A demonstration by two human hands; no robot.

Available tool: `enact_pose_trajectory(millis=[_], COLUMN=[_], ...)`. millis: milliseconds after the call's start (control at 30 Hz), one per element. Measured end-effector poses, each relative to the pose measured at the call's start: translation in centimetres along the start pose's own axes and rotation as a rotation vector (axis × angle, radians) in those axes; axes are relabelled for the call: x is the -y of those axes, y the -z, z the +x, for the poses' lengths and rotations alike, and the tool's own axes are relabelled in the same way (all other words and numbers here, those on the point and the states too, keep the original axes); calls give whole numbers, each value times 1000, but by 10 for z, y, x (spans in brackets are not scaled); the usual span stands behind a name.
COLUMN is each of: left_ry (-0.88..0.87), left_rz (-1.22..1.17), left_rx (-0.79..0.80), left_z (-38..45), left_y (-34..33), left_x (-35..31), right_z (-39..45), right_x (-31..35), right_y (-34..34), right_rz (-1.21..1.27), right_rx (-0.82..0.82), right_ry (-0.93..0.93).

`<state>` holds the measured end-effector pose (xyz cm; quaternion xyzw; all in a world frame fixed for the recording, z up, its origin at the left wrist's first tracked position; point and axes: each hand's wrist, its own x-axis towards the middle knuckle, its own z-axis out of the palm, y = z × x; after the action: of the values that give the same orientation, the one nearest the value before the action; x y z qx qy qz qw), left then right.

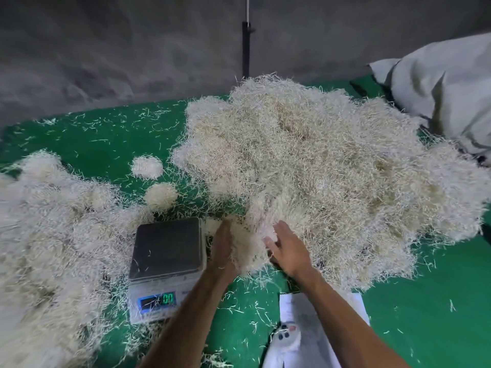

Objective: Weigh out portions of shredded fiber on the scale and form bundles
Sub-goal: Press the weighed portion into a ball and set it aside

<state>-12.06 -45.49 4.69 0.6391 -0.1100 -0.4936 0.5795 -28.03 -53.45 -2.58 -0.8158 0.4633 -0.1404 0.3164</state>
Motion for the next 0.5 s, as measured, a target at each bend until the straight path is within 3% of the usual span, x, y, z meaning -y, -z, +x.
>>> enact_pose_trajectory(millis=[100, 200, 400, 500], left_ry=[-259, -300, -102, -40], left_rz=[438, 963, 1193, 825], left_rx=[3, 115, 169, 72], left_z=[-1, 1, 10, 16], left_y=[6, 7, 42, 46], left_x=[9, 11, 28, 16], right_z=[7, 14, 47, 46], right_x=[2, 15, 26, 27], right_y=[2, 2, 45, 70], right_rz=[-214, -201, 426, 311], right_rx=[-67, -208, -334, -237], right_ry=[23, -78, -487, -213])
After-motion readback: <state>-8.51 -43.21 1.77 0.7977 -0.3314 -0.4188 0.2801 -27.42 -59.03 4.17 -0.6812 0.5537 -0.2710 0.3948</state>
